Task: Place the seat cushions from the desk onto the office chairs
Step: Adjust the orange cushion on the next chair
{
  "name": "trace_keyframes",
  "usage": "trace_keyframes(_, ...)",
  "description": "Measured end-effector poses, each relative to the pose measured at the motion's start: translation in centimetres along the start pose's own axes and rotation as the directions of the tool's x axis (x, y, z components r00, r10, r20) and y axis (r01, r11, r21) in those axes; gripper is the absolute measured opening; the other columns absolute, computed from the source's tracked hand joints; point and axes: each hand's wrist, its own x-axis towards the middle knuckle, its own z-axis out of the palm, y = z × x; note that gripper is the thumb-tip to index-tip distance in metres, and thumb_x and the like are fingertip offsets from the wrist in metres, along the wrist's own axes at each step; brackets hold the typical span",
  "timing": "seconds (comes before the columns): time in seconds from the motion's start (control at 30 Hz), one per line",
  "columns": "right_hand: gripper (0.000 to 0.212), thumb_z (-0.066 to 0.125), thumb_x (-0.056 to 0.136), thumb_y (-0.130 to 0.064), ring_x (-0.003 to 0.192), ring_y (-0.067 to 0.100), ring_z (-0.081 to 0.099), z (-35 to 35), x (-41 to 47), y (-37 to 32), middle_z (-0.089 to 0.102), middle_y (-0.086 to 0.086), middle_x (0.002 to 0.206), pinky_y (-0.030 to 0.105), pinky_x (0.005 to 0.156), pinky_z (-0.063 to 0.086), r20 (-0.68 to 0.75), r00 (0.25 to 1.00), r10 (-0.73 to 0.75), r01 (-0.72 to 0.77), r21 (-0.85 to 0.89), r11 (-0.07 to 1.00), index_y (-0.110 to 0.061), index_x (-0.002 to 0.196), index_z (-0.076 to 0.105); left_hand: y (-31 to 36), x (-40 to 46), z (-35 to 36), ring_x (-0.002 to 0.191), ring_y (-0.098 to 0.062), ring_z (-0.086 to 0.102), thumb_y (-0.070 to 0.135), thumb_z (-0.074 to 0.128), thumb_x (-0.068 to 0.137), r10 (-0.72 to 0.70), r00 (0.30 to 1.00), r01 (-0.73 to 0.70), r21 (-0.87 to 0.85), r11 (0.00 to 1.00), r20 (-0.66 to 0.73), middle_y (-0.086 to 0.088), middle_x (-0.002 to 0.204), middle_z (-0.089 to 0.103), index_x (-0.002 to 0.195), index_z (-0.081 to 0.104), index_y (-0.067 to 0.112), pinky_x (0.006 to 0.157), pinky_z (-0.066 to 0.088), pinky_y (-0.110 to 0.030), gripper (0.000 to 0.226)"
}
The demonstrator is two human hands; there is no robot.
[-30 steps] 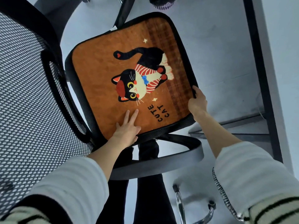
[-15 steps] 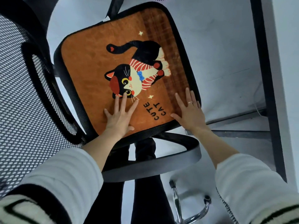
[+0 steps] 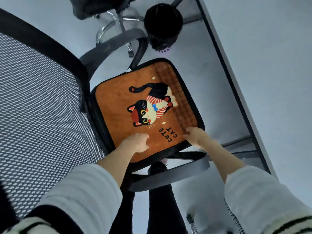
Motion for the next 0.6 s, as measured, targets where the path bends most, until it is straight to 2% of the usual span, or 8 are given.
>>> trace_keyframes(0.17,0.045,0.038,0.099,-0.032,0.132,0.028,0.043,-3.7,-5.8,-4.6,0.046,0.01,0.144,0.037,0.106,0.035,-0.082,0.996,-0.039,0.043,0.041,0.998,-0.014,0.139,0.043,-0.1,-5.8,-7.7,0.123,-0.028,0.047,0.029,0.045,0.096,0.118,0.981,-0.108,0.074,0.991,-0.154,-0.01,0.14,0.046,0.14,0.039,0.015,0.099,0.042,-0.036,0.047)
trace_keyframes(0.23,0.045,0.037,0.099,-0.032,0.132,0.029,0.042,-5.7,-8.3,-7.3,0.046,0.011,0.143,0.037,0.107,0.035,-0.141,0.988,-0.058,0.068,0.066,0.996,-0.012,0.139,0.044,-0.8,-8.7,-10.7,0.119,-0.028,0.051,0.028,0.046,0.095,0.173,0.955,-0.155,0.09,0.984,-0.241,-0.009,0.136,0.05,0.137,0.043,0.016,0.098,0.044,-0.038,0.044)
trace_keyframes(0.3,0.045,0.037,0.1,-0.031,0.13,0.031,0.044,-8.5,-11.3,-11.2,0.048,0.012,0.141,0.038,0.106,0.036,-0.241,0.968,-0.068,0.09,0.085,0.992,-0.01,0.138,0.045,-2.2,-12.2,-13.8,0.117,-0.028,0.053,0.029,0.046,0.095,0.239,0.9,-0.213,0.11,0.971,-0.365,-0.01,0.134,0.052,0.135,0.045,0.016,0.096,0.045,-0.04,0.042)
trace_keyframes(0.33,0.044,0.037,0.1,-0.031,0.128,0.031,0.046,-9.9,-12.4,-12.6,0.05,0.013,0.14,0.038,0.105,0.037,-0.277,0.959,-0.066,0.094,0.09,0.992,-0.01,0.137,0.045,-2.4,-13.5,-14.8,0.119,-0.028,0.051,0.028,0.046,0.095,0.276,0.861,-0.251,0.116,0.961,-0.427,-0.01,0.135,0.051,0.137,0.043,0.016,0.097,0.044,-0.041,0.043)
trace_keyframes(0.47,0.039,0.043,0.097,-0.026,0.126,0.032,0.047,-13.3,-18.9,-21.1,0.051,0.014,0.137,0.037,0.104,0.038,-0.494,0.866,-0.073,0.171,0.155,0.973,-0.011,0.132,0.05,-7.6,-21.9,-19.8,0.124,-0.027,0.048,0.027,0.044,0.097,0.442,0.618,-0.439,0.181,0.88,-0.65,-0.007,0.142,0.043,0.142,0.033,0.02,0.097,0.044,-0.042,0.047)
trace_keyframes(0.53,0.039,0.045,0.097,-0.025,0.126,0.031,0.047,-14.2,-21.5,-25.9,0.052,0.013,0.136,0.036,0.104,0.037,-0.585,0.806,-0.089,0.23,0.171,0.958,-0.01,0.133,0.05,-11.9,-26.1,-22.3,0.117,-0.026,0.053,0.024,0.043,0.097,0.471,0.487,-0.479,0.226,0.848,-0.736,-0.005,0.139,0.045,0.14,0.036,0.019,0.091,0.045,-0.037,0.044)
trace_keyframes(0.6,0.042,0.045,0.097,-0.027,0.128,0.029,0.046,-15.0,-23.4,-30.0,0.051,0.01,0.139,0.032,0.105,0.036,-0.627,0.772,-0.102,0.276,0.186,0.943,-0.012,0.136,0.047,-16.2,-29.2,-24.0,0.117,-0.024,0.053,0.021,0.044,0.096,0.455,0.393,-0.488,0.239,0.84,-0.799,-0.005,0.134,0.049,0.137,0.041,0.018,0.095,0.044,-0.038,0.041)
